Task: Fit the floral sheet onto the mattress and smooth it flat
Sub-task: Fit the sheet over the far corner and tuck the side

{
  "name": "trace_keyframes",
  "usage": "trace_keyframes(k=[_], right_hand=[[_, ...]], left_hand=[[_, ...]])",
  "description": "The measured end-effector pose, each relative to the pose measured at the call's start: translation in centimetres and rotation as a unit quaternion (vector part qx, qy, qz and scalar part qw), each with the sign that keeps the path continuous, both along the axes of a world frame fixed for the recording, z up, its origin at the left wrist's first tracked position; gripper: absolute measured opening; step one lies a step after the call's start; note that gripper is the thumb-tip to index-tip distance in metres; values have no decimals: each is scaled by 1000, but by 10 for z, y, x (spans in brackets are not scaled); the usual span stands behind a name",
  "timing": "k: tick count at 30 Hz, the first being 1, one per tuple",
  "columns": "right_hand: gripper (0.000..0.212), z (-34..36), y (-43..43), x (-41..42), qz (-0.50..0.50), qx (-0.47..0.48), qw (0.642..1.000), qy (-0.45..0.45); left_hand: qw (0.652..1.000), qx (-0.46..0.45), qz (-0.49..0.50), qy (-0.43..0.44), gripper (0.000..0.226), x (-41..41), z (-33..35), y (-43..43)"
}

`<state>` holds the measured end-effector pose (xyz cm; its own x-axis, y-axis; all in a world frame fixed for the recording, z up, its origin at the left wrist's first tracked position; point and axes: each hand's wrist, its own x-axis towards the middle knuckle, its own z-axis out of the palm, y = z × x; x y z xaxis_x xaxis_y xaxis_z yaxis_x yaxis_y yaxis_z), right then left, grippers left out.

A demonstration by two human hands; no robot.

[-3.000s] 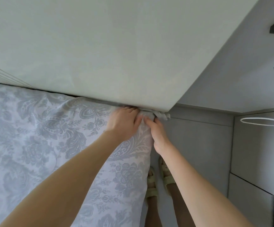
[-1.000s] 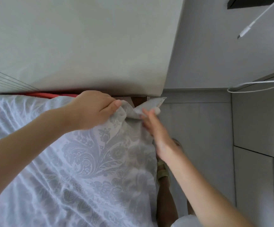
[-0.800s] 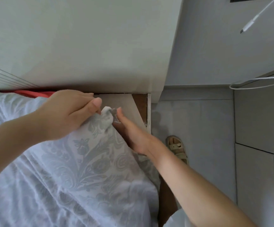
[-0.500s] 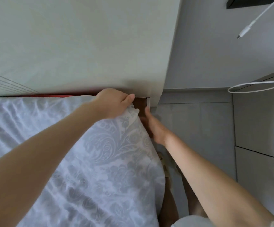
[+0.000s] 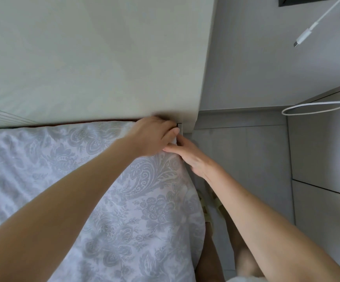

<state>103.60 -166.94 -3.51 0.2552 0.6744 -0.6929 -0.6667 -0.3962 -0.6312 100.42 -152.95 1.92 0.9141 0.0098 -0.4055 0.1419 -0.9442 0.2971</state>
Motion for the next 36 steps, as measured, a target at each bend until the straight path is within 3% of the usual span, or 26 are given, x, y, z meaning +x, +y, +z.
trace_keyframes(k=[3, 6, 8, 11, 13, 15, 18, 21, 24, 26, 28, 30, 32, 34, 36], right_hand=[[36, -4, 0, 4, 13, -6, 1000, -12], [46, -7, 0, 8, 18, -12, 1000, 12], [47, -9, 0, 11, 13, -16, 999, 28], [52, -24, 1, 15, -4, -18, 997, 71], [58, -37, 5, 21, -23, -26, 994, 103], [49, -50, 9, 27, -19, -40, 993, 112], [46, -61, 13, 32, -6, -68, 994, 84], [51, -60, 13, 34, 23, -78, 996, 37], [45, -56, 7, 33, 14, -61, 998, -7], [47, -56, 2, 28, -20, -55, 997, -52], [54, -57, -11, 17, -88, -67, 991, -80], [41, -52, -32, 1, -202, -98, 972, -75], [23, -50, -55, -25, -272, -137, 950, -67], [28, -50, -70, -57, -282, -153, 946, -49], [29, -50, -72, -87, -286, -119, 951, 3]], left_hand=[[997, -1, -13, -73, 64, -13, 12, -4], [985, 57, 113, -115, 60, -28, 21, -2], [977, 90, 163, -103, 64, -34, 15, 3], [982, 53, 176, -45, 69, -34, -10, 9], [977, 36, 205, -51, 60, -29, -29, 12], [973, 36, 223, -53, 50, -24, -41, 10], [973, 41, 228, 3, 43, -20, -51, 6], [978, 103, 174, 47, 42, -16, -49, -1], [975, 205, 82, -28, 26, -18, -19, -23], [976, 169, 73, -119, 32, -14, 2, -30], [989, 57, 27, -134, 36, -12, -7, -23], [997, -12, -59, -56, 45, 2, -20, -24], [990, -11, -140, 6, 50, 21, -38, -33], [968, 52, -232, 81, 51, 35, -62, -50], [918, 142, -327, 174, 55, 41, -79, -70]])
